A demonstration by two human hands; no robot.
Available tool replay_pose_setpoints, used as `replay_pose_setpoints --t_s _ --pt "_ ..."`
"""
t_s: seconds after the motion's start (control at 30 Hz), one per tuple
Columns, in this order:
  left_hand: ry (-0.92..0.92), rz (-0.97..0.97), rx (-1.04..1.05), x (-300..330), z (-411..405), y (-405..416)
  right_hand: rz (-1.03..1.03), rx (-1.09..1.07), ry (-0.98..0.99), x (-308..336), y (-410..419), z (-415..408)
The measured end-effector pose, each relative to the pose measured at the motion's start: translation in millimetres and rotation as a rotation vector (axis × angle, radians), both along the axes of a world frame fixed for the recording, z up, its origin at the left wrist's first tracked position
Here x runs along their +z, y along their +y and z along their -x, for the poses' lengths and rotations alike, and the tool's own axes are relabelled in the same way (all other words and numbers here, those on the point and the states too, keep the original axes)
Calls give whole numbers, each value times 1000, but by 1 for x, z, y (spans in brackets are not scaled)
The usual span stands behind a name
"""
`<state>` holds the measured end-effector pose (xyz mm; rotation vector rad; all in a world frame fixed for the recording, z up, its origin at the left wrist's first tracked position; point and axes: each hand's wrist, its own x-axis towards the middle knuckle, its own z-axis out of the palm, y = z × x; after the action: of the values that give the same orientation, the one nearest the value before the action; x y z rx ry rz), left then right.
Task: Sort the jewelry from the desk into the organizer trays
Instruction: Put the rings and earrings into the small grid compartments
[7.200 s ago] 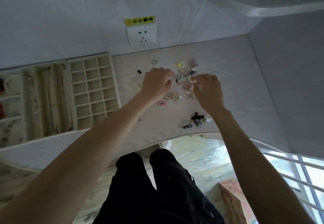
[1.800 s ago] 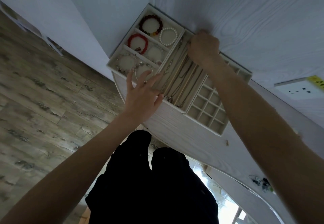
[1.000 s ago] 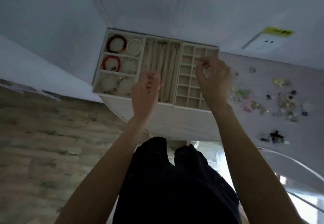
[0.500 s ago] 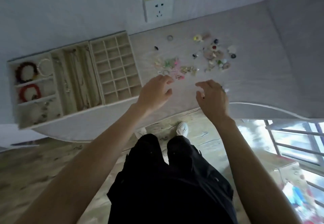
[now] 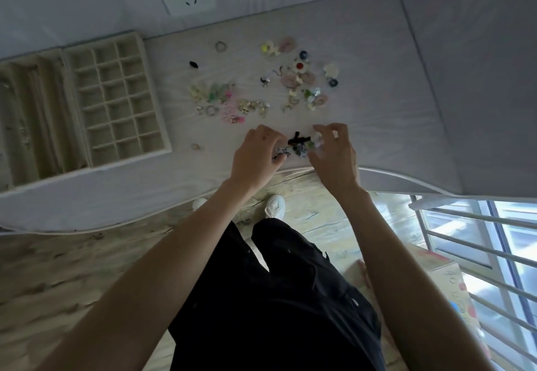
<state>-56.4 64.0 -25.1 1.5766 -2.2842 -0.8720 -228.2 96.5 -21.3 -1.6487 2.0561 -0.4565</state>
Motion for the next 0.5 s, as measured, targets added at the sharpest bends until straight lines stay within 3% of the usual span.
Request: replay_pose_setpoints --t_s 0.17,0.3,0.4,0.5 --pt "-44 21 46 -1 -9 -7 17 35 15 -3 -20 -5" --pt "-80 56 15 2 -20 -3 119 79 159 6 -18 -11" --pt "-80 47 52 0 -19 -1 221 207 155 7 -10 -23" --pt "-46 21 96 -3 -17 -1 139 333 160 -1 -12 -39"
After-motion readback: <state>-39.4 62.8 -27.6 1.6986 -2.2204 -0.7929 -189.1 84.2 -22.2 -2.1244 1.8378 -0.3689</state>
